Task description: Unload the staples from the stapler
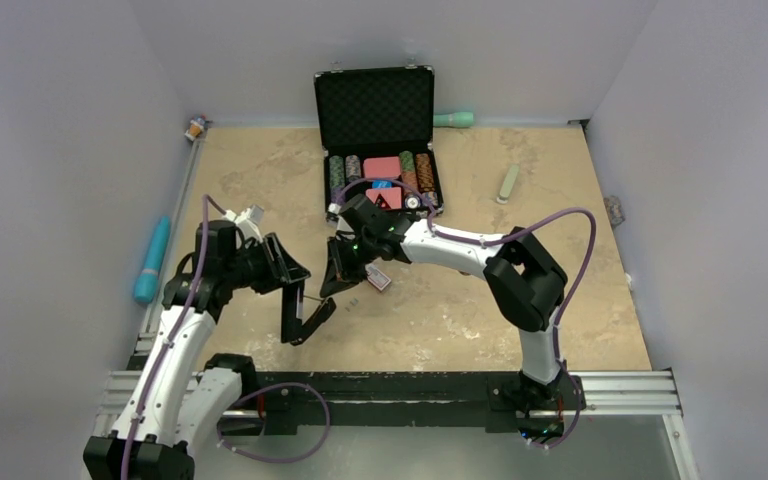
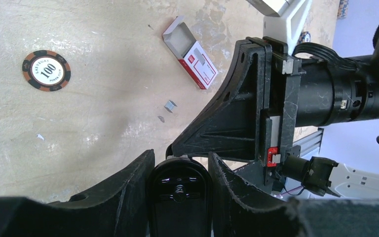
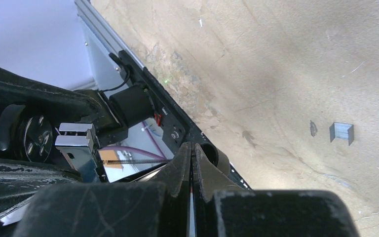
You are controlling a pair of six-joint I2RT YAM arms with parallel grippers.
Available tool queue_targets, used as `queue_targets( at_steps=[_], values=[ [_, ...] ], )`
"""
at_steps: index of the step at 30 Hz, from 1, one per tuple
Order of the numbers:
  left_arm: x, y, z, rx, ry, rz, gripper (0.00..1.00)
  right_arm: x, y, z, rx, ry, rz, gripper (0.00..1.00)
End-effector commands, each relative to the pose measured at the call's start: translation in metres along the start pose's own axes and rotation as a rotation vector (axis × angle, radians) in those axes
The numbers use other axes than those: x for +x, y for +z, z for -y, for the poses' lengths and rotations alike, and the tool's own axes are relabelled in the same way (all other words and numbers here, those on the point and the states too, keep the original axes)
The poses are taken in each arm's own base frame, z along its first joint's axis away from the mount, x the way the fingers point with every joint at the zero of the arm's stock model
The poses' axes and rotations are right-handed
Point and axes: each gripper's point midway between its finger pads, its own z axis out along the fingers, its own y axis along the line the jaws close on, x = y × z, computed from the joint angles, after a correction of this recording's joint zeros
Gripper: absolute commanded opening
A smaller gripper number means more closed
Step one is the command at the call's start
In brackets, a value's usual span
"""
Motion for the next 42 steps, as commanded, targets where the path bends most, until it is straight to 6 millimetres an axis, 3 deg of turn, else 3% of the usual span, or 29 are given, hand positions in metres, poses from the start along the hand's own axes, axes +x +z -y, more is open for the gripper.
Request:
queue_targets(
  at_steps=[1, 8, 12, 16, 19, 20, 22, 24, 28, 31, 42],
  values=[
    [-0.040, -0.002, 0.006, -0.025, 0.065, 0.148, 0.00, 0.012, -0.007, -0.006, 0.007, -0.027, -0.017, 0.00],
    [-0.057, 0.000, -0.032, -0.246, 0.018, 0.207, 0.00, 0.024, -0.004, 0.004, 0.022, -0.013, -0.047, 0.00],
    [-0.063, 0.010, -0.031, -0.238, 0.014, 0.192, 0.00, 0.027, -0.002, 0.003, 0.054, -0.046, -0.058, 0.00],
    [-0.063, 0.011, -0.017, -0.170, 0.058, 0.170, 0.00, 0.020, -0.010, -0.009, 0.044, -0.087, -0.044, 0.00],
    [-0.057, 0.008, 0.001, -0.063, 0.114, 0.154, 0.00, 0.003, -0.025, -0.023, 0.020, -0.112, 0.004, 0.01],
    [-0.053, 0.008, 0.006, -0.030, 0.125, 0.142, 0.00, -0.004, -0.033, -0.029, -0.003, -0.122, 0.029, 0.09],
    [-0.046, 0.007, 0.017, 0.037, 0.141, 0.105, 0.00, -0.020, -0.051, -0.043, -0.063, -0.152, 0.090, 0.40],
    [-0.038, 0.007, 0.027, 0.108, 0.144, 0.068, 0.00, -0.035, -0.072, -0.054, -0.112, -0.182, 0.155, 0.56],
    [-0.024, 0.002, 0.046, 0.220, 0.126, 0.000, 0.00, -0.064, -0.111, -0.051, -0.126, -0.206, 0.266, 0.60],
    [-0.020, -0.005, 0.062, 0.316, 0.121, -0.005, 0.00, -0.073, -0.128, -0.046, -0.142, -0.219, 0.302, 0.61],
    [-0.024, -0.026, 0.102, 0.502, 0.087, -0.010, 0.00, -0.047, -0.114, -0.057, -0.227, -0.299, 0.236, 0.66]
  ],
)
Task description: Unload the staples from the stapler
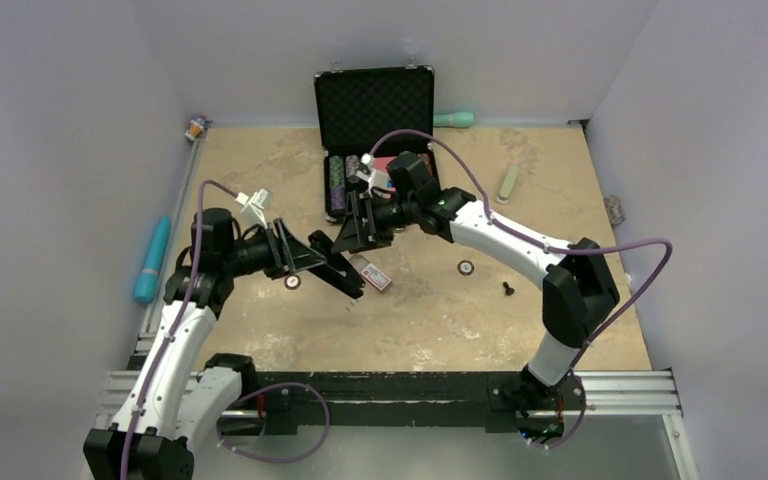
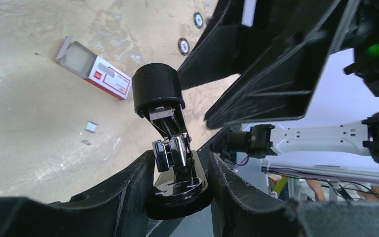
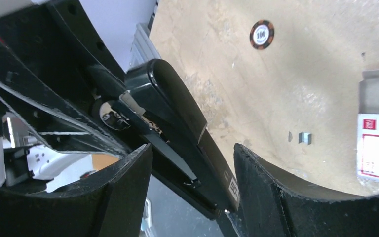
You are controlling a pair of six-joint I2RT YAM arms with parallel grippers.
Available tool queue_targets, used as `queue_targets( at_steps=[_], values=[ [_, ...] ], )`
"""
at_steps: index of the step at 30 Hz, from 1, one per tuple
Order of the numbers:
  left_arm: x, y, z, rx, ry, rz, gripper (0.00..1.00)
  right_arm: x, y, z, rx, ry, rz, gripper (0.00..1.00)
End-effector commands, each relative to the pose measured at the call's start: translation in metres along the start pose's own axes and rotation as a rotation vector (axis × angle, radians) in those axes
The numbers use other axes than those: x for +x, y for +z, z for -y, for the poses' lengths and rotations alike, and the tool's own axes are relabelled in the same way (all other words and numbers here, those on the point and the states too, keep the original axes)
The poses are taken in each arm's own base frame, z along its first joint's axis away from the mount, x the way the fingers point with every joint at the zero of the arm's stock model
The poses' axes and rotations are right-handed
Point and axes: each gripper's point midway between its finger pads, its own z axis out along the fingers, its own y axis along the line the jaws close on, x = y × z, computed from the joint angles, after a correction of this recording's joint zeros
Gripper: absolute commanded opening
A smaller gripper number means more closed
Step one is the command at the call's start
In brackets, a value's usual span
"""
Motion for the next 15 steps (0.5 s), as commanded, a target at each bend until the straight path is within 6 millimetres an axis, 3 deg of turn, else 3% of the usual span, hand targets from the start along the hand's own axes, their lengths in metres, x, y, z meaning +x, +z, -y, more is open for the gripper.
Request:
queue_targets(
  at_steps=[1, 5, 9, 12, 15],
  values=[
    [-0.017, -0.007, 0.043, 0.165, 0.047, 0.023, 0.00, 0.008, 0.001, -0.031, -0.104, -0.116, -0.020, 0.66],
    [-0.025, -0.010, 0.049, 0.142, 0.051, 0.034, 0.00, 0.020, 0.009, -0.041, -0.117, -0.161, -0.059, 0.66],
    [-0.030, -0.013, 0.055, 0.147, 0.052, 0.047, 0.00, 0.028, 0.014, -0.035, -0.093, -0.154, -0.073, 0.63],
    [-0.030, -0.016, 0.059, 0.149, 0.057, 0.058, 0.00, 0.031, 0.015, -0.030, -0.080, -0.146, -0.074, 0.55],
    [-0.030, -0.020, 0.062, 0.145, 0.064, 0.069, 0.00, 0.034, 0.016, -0.023, -0.059, -0.138, -0.077, 0.40]
  ],
)
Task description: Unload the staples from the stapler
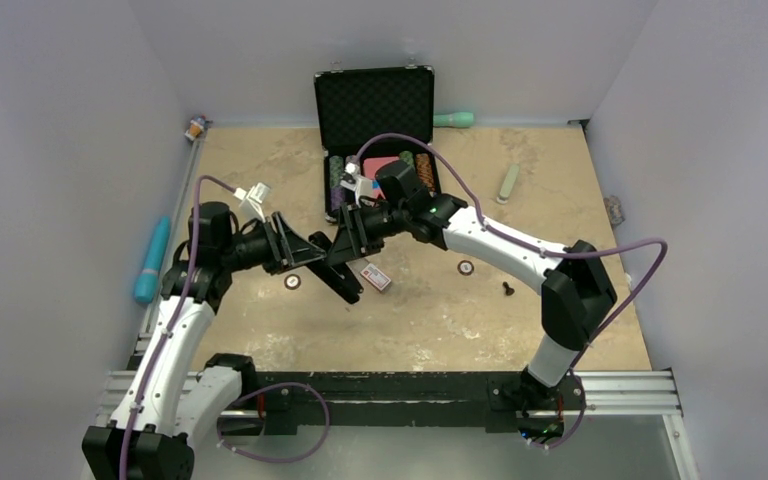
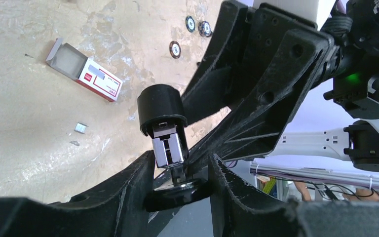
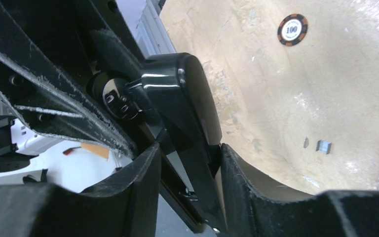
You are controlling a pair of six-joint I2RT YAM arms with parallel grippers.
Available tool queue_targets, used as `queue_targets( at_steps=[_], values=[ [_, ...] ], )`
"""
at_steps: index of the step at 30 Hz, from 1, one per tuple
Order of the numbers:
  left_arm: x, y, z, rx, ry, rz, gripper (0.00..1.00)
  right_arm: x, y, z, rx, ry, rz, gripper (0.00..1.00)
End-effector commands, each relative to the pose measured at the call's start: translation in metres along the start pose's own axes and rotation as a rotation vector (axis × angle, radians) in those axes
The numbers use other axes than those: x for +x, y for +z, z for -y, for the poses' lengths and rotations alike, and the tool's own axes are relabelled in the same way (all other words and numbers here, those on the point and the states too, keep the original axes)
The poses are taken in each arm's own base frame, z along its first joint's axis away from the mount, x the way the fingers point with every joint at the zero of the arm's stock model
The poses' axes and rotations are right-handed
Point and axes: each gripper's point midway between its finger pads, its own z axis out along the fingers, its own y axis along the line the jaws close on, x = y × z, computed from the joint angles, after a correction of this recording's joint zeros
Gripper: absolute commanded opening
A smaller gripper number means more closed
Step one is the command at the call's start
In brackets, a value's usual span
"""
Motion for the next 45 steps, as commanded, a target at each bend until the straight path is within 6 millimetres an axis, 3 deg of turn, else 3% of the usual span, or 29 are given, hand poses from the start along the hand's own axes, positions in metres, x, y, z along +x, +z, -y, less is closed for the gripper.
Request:
queue_targets(
  at_steps=[1, 6, 11, 16, 21, 23, 25, 28, 30, 31, 37, 45],
  values=[
    [-0.020, -0.017, 0.048, 0.110, 0.110, 0.078, 0.00, 0.008, 0.003, -0.002, 0.004, -0.026, -0.013, 0.38],
    [-0.018, -0.023, 0.052, 0.104, 0.123, 0.088, 0.00, 0.010, 0.002, 0.000, 0.004, -0.022, -0.014, 0.23],
    [-0.016, -0.029, 0.056, 0.093, 0.145, 0.091, 0.00, 0.011, 0.002, -0.001, -0.002, -0.018, -0.011, 0.16],
    [-0.013, -0.032, 0.057, 0.087, 0.141, 0.090, 0.00, 0.011, 0.001, 0.002, 0.019, 0.001, 0.001, 0.00],
    [-0.012, -0.032, 0.052, 0.068, 0.111, 0.110, 0.01, 0.007, -0.003, -0.004, 0.019, 0.025, 0.033, 0.00],
    [-0.012, -0.032, 0.050, 0.064, 0.102, 0.123, 0.22, 0.004, -0.004, -0.009, 0.015, 0.029, 0.049, 0.00],
    [-0.012, -0.033, 0.048, 0.057, 0.093, 0.141, 0.49, 0.000, -0.006, -0.014, 0.008, 0.028, 0.064, 0.00],
    [-0.012, -0.033, 0.043, 0.045, 0.081, 0.168, 0.72, -0.006, -0.008, -0.026, -0.018, 0.017, 0.084, 0.00],
    [-0.011, -0.032, 0.040, 0.045, 0.066, 0.173, 0.94, -0.009, -0.009, -0.034, -0.032, 0.011, 0.090, 0.00],
    [-0.011, -0.031, 0.041, 0.052, 0.063, 0.177, 0.98, -0.012, -0.010, -0.037, -0.038, 0.008, 0.096, 0.00],
    [-0.010, -0.032, 0.033, 0.026, 0.049, 0.199, 1.00, -0.016, -0.011, -0.052, -0.086, 0.056, 0.099, 0.00],
    [0.003, -0.031, -0.007, -0.119, 0.031, 0.205, 0.97, -0.021, -0.013, -0.070, -0.164, 0.150, 0.112, 0.00]
  ],
)
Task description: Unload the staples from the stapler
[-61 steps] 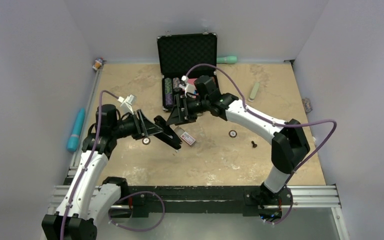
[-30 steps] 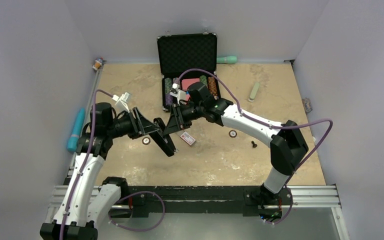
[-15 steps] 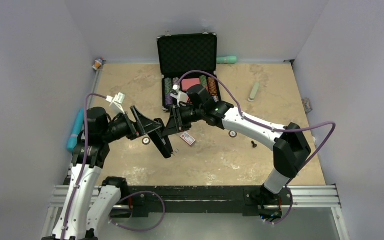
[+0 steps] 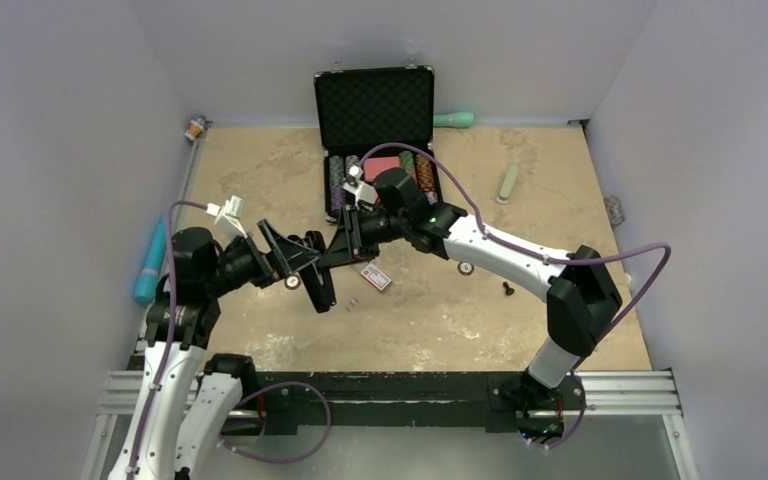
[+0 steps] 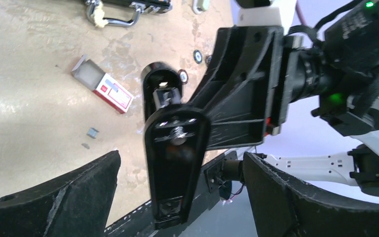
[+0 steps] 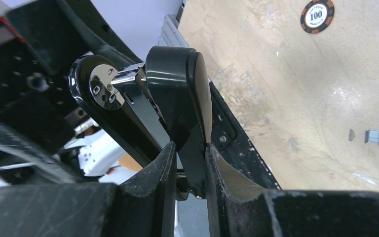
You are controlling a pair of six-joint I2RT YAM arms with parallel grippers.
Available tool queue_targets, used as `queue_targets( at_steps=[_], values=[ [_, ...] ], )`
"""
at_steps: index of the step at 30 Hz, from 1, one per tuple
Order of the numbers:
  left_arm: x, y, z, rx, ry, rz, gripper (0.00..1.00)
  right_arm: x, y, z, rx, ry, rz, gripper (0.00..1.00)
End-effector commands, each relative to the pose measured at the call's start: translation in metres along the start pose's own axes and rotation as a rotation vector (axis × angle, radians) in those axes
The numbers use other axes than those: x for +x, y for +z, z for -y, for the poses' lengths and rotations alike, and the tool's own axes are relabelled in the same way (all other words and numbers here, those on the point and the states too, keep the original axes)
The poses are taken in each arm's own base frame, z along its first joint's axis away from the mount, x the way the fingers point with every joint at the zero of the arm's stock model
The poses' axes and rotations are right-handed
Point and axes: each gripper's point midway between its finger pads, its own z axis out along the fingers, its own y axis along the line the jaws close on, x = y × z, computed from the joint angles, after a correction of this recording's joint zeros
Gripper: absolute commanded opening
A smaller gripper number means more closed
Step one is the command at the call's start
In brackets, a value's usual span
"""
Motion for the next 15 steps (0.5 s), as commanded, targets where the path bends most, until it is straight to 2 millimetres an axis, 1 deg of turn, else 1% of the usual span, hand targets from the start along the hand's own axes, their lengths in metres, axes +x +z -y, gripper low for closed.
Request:
queue_targets(
  at_steps=[1, 4, 7, 11, 13, 15],
  values=[
    [0.008, 0.002, -0.022, -0.068, 0.009, 0.000, 0.96, -0.018, -0.016, -0.055, -0.164, -0.010, 0.059, 0.00],
    [0.008, 0.004, -0.023, -0.061, 0.001, 0.003, 0.95, -0.019, -0.014, -0.054, -0.157, 0.008, 0.054, 0.00],
    [0.003, 0.006, -0.020, -0.048, -0.003, 0.020, 0.85, -0.018, -0.011, -0.053, -0.153, 0.025, 0.044, 0.00],
    [-0.002, 0.008, -0.020, -0.051, 0.020, 0.035, 0.77, -0.015, -0.007, -0.053, -0.149, 0.041, 0.028, 0.00],
    [-0.005, 0.006, -0.021, -0.065, 0.035, 0.052, 0.75, -0.014, -0.006, -0.053, -0.147, 0.052, 0.023, 0.00],
    [-0.007, 0.006, -0.021, -0.067, 0.041, 0.062, 0.74, -0.012, -0.005, -0.052, -0.147, 0.069, 0.017, 0.00]
  ],
)
